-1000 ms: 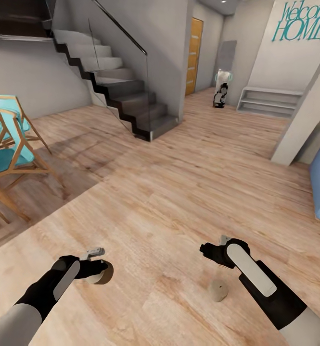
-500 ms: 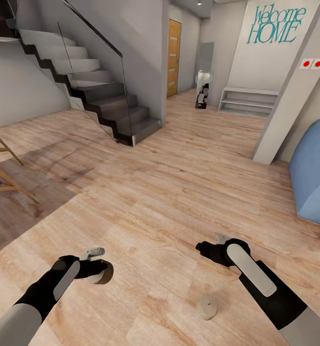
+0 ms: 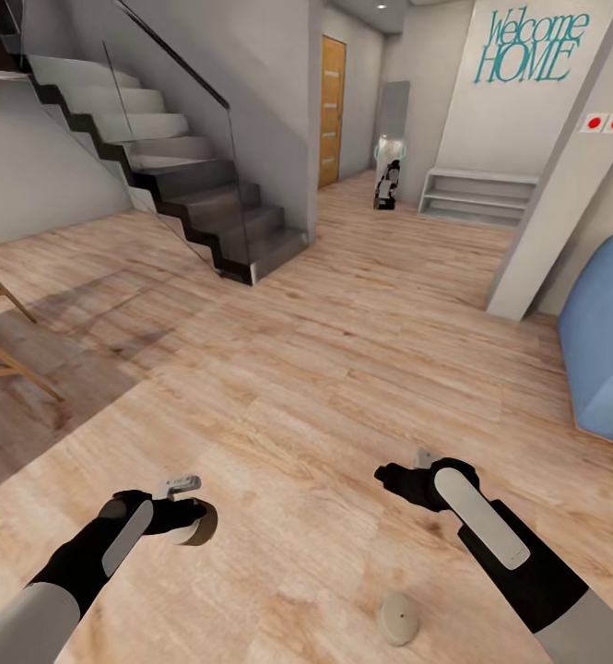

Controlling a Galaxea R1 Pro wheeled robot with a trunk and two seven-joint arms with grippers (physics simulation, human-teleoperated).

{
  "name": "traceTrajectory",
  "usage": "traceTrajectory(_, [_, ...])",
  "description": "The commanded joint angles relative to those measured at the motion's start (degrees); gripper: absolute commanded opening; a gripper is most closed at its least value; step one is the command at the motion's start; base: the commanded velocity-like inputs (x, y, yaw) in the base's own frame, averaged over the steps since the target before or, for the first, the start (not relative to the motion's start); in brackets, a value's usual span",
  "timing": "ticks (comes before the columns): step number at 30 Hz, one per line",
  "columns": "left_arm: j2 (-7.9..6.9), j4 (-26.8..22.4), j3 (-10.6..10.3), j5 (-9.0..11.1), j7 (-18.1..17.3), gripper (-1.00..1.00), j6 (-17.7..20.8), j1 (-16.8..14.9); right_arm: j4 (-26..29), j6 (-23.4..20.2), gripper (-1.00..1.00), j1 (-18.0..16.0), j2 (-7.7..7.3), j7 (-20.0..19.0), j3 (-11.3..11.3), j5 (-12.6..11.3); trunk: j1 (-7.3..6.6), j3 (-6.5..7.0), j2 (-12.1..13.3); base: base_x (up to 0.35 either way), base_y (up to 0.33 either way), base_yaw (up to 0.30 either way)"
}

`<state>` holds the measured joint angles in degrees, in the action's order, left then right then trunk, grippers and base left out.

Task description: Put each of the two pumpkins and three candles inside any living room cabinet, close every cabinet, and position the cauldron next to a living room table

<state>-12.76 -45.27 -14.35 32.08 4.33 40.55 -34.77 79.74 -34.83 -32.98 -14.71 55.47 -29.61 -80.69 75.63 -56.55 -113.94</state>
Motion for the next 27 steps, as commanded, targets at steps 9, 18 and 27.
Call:
traceTrajectory(9, [-0.07,-0.16,-0.24,0.85,0.37,-1.0,0.14,-0.04,0.06,-0.15,1.0,-0.07,-0.02,0.42,-0.09,-0.34,0.01,-0.05,-0.02,0.074,-0.003,0.0])
traceTrajectory(18, [-0.07,-0.17,-0.12,0.89,0.32,-1.0,0.14,-0.04,0.05,-0.15,1.0,-0.07,-0.04,0.52,-0.07,-0.27,1.11,-0.95,-2.03,0.001,0.0,0.0])
traceTrajectory(27, [-0.07,-0.17,0.77,0.88,0.32,-1.0,0.18,-0.04,0.08,-0.24,1.0,-0.07,0.01,1.09,-0.15,0.3,3.09,-2.56,-5.64,0.0,0.0,0.0])
